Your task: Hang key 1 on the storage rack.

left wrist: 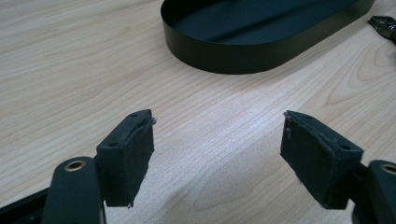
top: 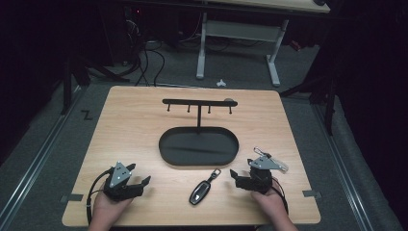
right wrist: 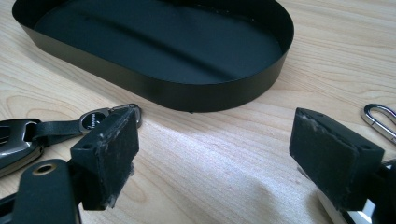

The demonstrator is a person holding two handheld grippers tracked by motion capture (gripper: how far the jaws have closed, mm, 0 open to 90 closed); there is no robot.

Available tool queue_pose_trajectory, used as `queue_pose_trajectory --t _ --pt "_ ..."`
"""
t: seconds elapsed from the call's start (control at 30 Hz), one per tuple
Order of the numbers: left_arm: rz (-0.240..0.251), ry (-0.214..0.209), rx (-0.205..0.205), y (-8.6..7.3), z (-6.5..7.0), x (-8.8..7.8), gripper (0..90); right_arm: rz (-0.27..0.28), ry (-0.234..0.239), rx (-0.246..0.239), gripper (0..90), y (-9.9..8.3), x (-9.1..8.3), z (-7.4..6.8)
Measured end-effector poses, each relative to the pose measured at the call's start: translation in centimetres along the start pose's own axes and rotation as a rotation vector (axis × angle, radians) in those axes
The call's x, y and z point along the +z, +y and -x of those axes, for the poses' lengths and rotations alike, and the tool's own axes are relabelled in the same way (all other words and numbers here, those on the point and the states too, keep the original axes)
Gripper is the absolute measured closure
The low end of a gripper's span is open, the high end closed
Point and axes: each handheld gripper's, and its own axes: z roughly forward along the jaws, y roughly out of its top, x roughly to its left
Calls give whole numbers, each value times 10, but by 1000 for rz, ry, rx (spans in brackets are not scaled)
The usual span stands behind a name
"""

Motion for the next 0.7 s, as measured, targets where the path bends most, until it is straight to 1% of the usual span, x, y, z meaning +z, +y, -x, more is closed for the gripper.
queue_pose_trajectory --t 0.27,0.43,0.5,0.53,0.57,0.6,0.63,0.7 --pt "1 0 2 2 0 1 263 -4 7 0 159 -1 -2 1" --pt "10 -4 -3 1 0 0 262 7 6 -2 157 1 -3 -3" --pt "13 -5 -7 1 -1 -1 262 12 16 -11 156 2 -3 -6" --pt "15 -2 -10 1 -1 -1 262 5 33 -15 155 3 -2 -11" --pt "15 0 -15 1 -2 -1 262 5 33 -15 155 3 -2 -11" --pt "17 -2 -21 2 -2 -2 262 -1 62 -15 154 5 -1 -18" --pt "23 1 -24 2 -2 -3 262 -1 62 -15 154 5 -1 -18" --pt "31 5 -32 2 -2 -3 261 -2 87 -19 154 6 0 -25"
